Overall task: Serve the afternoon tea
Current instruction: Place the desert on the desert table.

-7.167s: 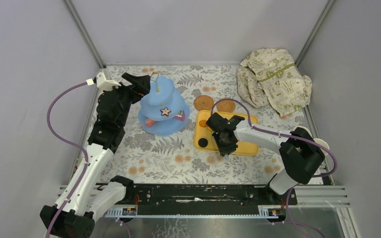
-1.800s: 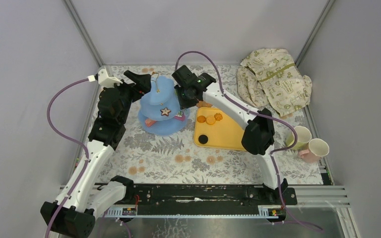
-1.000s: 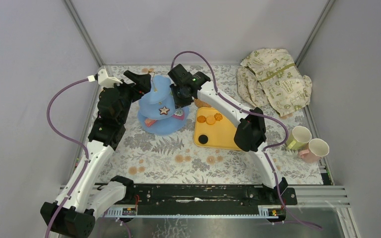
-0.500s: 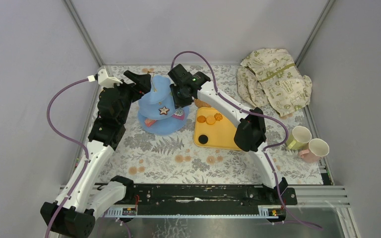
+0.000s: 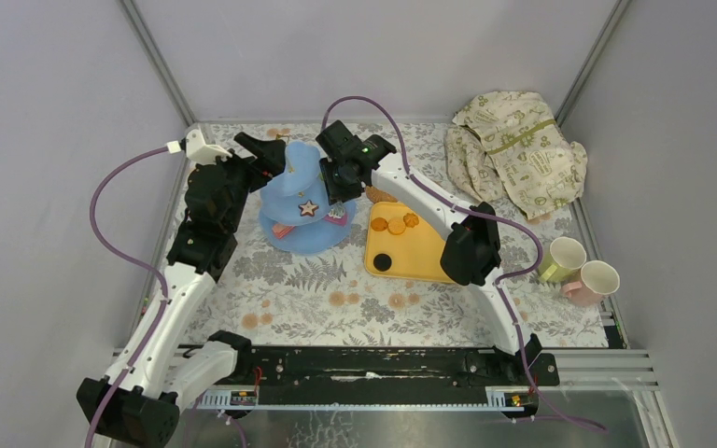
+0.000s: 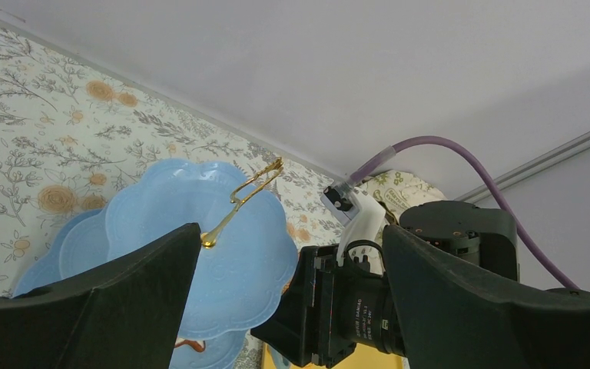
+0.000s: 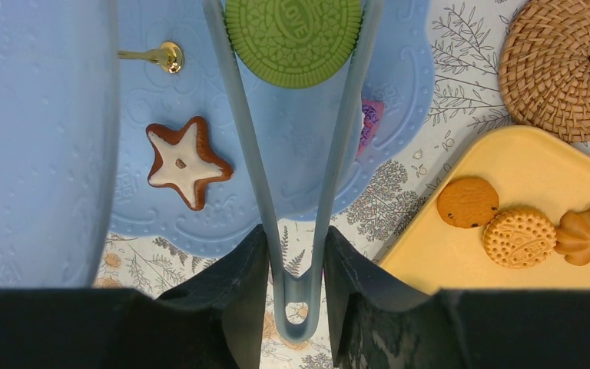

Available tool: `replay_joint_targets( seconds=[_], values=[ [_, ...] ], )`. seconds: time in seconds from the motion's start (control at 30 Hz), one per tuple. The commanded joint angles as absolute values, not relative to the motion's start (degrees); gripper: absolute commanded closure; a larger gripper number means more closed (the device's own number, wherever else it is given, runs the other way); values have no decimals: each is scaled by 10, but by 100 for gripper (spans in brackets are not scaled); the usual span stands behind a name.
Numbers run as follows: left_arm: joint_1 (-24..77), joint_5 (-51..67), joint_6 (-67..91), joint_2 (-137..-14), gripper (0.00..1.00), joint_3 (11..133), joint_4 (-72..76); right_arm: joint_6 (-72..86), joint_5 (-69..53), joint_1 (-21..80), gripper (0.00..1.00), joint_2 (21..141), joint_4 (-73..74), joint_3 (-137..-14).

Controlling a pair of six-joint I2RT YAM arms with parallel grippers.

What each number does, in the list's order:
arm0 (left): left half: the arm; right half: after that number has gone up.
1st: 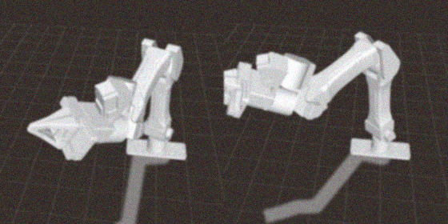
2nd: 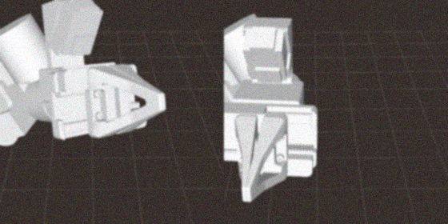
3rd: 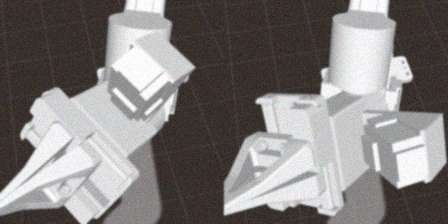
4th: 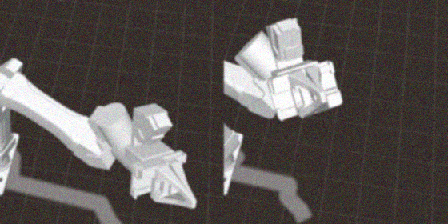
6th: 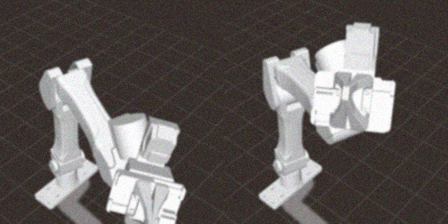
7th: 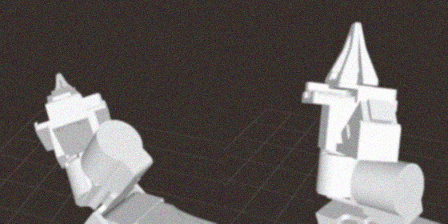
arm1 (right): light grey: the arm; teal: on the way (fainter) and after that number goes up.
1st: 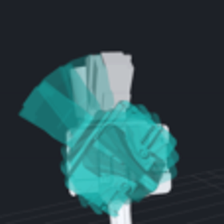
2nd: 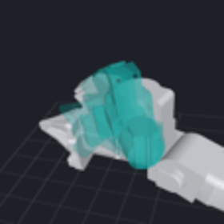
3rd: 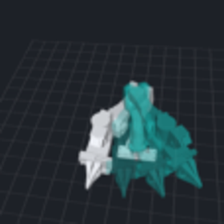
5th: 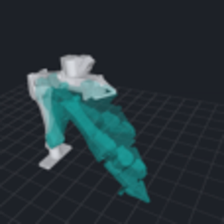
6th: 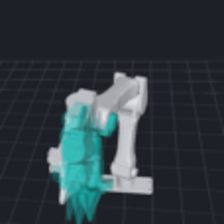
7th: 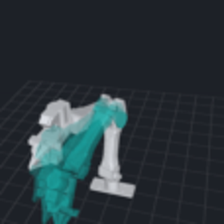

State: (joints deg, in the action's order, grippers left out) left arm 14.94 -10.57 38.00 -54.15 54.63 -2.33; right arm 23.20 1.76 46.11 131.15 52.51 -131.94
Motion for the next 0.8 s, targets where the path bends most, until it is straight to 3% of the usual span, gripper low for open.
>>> replay_joint_targets(
  seconds=[0.0,0.77],
  values=[
    [147,-99,375,-544,5,562,-1,224,0,465,63,1312,526,-1337],
    [147,-98,377,-549,6,565,-3,221,5,464,60,1299,517,-1310]
  ],
)
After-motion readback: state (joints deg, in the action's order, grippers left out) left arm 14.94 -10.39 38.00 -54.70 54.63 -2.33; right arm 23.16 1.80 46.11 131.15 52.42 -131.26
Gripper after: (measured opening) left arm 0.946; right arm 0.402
